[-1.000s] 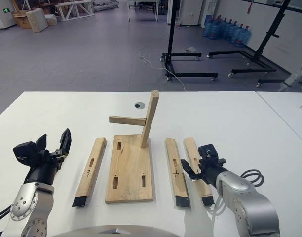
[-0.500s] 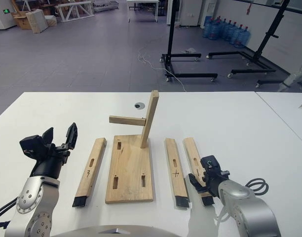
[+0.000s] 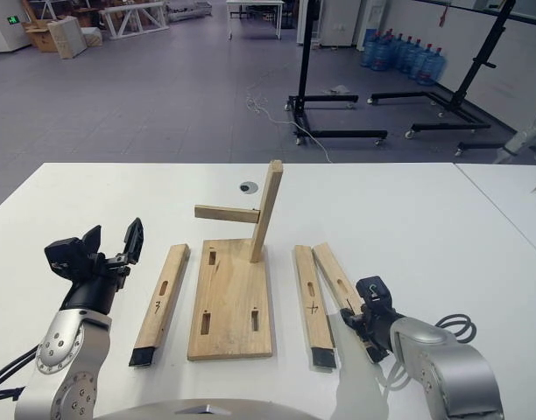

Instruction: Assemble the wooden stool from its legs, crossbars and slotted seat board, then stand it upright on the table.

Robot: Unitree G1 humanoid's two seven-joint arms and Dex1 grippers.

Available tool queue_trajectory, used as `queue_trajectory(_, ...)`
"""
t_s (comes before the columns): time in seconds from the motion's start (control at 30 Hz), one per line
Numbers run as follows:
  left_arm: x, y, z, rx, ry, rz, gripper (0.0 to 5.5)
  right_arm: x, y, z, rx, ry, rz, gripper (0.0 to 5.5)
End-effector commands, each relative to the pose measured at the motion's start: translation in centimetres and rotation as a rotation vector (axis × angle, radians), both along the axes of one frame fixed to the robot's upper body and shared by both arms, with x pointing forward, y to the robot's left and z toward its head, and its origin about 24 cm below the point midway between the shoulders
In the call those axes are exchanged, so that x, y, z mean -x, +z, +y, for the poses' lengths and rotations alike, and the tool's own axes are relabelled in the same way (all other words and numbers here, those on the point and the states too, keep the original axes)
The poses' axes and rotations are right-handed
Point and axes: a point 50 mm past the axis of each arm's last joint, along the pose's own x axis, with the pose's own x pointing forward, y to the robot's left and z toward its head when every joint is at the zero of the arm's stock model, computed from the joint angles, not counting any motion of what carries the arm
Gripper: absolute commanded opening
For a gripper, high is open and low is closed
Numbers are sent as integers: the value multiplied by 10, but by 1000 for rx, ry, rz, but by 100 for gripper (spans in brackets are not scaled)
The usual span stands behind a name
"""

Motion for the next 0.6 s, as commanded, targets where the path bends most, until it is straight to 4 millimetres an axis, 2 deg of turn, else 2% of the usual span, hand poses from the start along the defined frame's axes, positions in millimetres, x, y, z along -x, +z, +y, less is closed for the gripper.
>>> queue_trajectory(0.03, -4, -4, -2, 3, 6, 5, 404, -13, -8, -6, -28, -80, -8, 201)
queue_trajectory(0.13, -9, -3, -1, 2, 7, -11, 404, -55, 14, -3, -62, -85, -241, 201)
queue_trajectory(0.2, -13, -2, -1, 0, 2, -25, 404, -86, 33, 1, -25, -16, -422, 201)
queue_trajectory(0.3, -21, -1, -2, -4, -17, -41, 404, -117, 48, 4, 87, 119, -623, 201)
queue_trajectory(0.4, -29, 2, -2, -14, -34, -58, 404, -146, 59, -3, 195, 128, -778, 201)
queue_trajectory(0.5, -35, 2, -2, -24, -54, -63, 404, -163, 62, -8, 182, 65, -837, 201)
queue_trajectory(0.6, -42, 4, -3, -33, -78, -76, 404, -169, 73, 14, 6, 91, -903, 201)
